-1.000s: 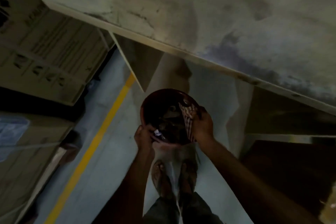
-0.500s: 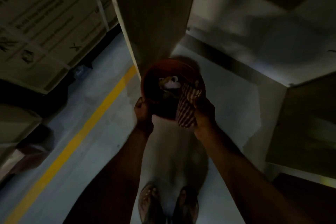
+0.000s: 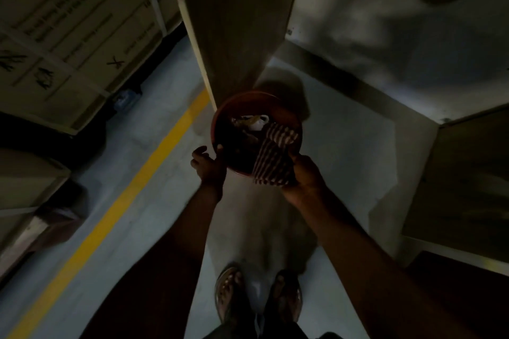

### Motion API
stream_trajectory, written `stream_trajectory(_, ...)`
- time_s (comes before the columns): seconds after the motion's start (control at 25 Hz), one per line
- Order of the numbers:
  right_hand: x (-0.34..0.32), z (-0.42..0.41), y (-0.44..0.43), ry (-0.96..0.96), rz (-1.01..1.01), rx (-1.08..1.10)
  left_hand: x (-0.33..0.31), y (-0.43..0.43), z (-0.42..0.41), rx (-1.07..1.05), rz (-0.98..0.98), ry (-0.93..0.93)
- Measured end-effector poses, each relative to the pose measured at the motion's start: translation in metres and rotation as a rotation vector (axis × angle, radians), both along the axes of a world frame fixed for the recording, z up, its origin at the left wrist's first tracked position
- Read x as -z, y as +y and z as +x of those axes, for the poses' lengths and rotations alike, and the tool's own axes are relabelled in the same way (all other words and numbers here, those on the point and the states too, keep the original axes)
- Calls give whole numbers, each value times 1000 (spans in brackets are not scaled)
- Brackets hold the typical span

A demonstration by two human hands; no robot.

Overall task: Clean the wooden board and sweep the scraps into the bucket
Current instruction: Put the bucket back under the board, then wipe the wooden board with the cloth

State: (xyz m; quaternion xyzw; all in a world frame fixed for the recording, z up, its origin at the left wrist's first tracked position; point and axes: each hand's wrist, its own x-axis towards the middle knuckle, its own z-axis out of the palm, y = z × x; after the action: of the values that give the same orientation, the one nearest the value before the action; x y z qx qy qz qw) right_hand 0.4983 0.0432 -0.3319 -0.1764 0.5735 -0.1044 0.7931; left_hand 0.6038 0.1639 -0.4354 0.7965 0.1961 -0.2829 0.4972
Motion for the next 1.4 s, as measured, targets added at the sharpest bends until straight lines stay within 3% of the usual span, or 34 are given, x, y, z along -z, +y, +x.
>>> stream_trajectory(0.08,-42,-7,-1,2,64,63,-48,-5,-1,-136,-21,-62)
stream_trajectory(0.28,-172,-23,34,-170,250,-163,-224,-2,-23,-201,-463,161)
stream_trajectory(0.44,-285,-15,54,-245,233,-326,-352,23,-31,-104,-553,-13)
stream_trajectory(0.64,-405,29,36,-371,-3,-243,-478,10,22,37,-534,-132)
stream_trajectory(0.76,-445,81,24,-244,-320,-236,-530,-10,73,158,-568,-244)
stream_trajectory(0.88,-447,140,18,-95,-802,-318,-538,-23,138,55,-468,-399)
stream_trajectory(0.96,-415,175,20,105,-1145,-470,-524,-20,183,-38,-349,-485)
stream_trajectory(1.08,-354,231,41,435,-1596,-996,-482,-14,239,83,-153,-539)
stream_trajectory(1.16,-342,265,53,366,-1699,-1188,-450,-10,269,176,-87,-438)
stream_trajectory(1.28,-339,285,44,316,-1772,-1281,-422,-11,294,155,-209,-283)
stream_trajectory(1.4,-340,285,-13,530,-1792,-1310,-417,-15,300,215,-248,-208)
